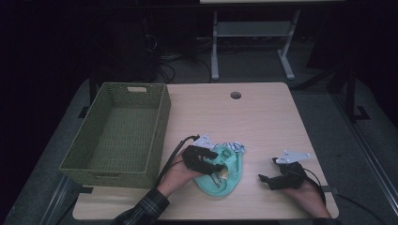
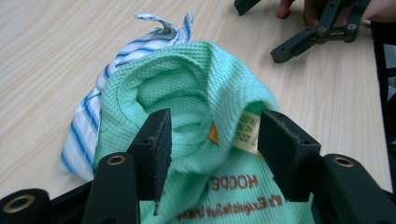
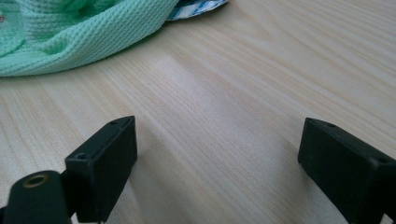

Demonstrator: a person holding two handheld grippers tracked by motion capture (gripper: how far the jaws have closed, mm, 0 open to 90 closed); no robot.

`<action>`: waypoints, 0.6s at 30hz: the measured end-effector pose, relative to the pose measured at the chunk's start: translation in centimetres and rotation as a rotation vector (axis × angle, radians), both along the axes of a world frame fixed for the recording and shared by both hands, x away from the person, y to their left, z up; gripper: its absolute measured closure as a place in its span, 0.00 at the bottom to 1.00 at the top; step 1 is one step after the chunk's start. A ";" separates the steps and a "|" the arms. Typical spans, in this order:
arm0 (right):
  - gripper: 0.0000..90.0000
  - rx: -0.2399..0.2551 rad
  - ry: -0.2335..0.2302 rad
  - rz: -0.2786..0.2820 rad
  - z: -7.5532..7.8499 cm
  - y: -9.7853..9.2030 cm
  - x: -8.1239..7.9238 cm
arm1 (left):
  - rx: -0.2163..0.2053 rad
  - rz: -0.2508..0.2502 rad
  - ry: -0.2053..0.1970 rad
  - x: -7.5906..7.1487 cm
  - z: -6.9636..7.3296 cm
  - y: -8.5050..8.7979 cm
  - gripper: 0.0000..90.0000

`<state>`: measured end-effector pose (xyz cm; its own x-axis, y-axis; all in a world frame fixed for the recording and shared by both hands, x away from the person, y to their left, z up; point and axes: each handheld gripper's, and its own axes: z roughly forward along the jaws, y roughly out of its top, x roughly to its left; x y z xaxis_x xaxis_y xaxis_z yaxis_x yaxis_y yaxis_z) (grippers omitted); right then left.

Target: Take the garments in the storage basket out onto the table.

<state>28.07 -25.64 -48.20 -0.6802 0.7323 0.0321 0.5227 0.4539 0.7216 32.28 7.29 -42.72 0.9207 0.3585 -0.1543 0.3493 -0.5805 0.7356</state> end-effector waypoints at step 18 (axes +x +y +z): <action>0.13 0.000 0.001 -0.001 0.0 0.0 0.0 | 0.052 0.066 0.036 -3.1 -0.8 3.6 0.67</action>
<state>28.06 -25.64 -48.20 -0.6795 0.7329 0.0327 0.5238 0.4535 0.7211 29.22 10.92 -43.51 0.8888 0.4270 -0.1664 0.4140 -0.5925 0.6911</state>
